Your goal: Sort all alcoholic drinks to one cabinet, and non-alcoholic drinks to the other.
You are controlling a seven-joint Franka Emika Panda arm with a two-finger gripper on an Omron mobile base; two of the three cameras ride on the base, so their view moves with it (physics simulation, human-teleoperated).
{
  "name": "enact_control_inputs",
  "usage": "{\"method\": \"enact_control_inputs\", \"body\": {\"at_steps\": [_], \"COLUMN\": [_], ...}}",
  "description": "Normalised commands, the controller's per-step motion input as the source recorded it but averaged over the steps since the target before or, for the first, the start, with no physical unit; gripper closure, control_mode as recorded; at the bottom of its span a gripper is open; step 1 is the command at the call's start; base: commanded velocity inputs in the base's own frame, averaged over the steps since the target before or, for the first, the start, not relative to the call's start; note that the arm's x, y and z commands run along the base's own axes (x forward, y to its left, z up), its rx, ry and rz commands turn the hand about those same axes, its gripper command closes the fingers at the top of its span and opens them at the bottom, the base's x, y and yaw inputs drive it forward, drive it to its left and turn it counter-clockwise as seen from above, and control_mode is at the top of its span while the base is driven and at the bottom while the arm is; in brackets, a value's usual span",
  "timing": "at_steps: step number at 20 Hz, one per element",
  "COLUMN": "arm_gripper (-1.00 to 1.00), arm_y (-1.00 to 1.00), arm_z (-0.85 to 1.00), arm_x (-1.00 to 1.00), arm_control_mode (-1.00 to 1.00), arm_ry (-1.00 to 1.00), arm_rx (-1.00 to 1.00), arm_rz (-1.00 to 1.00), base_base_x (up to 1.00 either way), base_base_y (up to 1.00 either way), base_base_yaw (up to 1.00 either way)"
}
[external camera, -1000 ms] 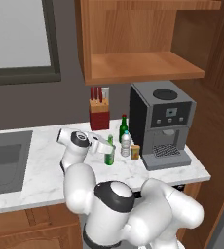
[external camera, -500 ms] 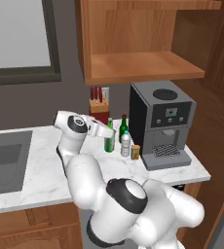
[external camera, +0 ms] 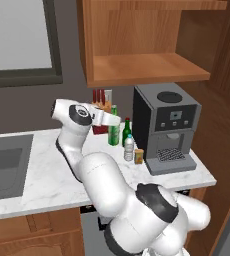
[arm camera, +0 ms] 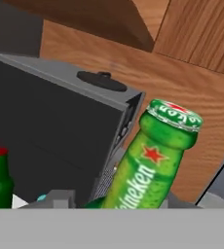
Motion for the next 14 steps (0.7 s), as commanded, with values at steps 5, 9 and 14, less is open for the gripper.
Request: {"method": "enact_control_inputs", "body": {"at_steps": [5, 9, 14], "arm_gripper": [1.0, 1.0, 1.0], "arm_y": [-0.27, -0.33, -0.23], "arm_z": [0.3, 0.24, 0.56], "arm_x": [-0.71, -0.64, -0.37], "arm_control_mode": [-1.0, -1.0, -1.0], "arm_ry": [0.0, -0.04, -0.03], "arm_rx": [-0.05, -0.05, -0.01], "arm_rz": [0.19, 0.2, 0.16], "base_base_x": [0.0, 0.0, 0.0], "base_base_y": [0.0, 0.0, 0.0], "base_base_yaw": [0.0, 0.0, 0.0]}}
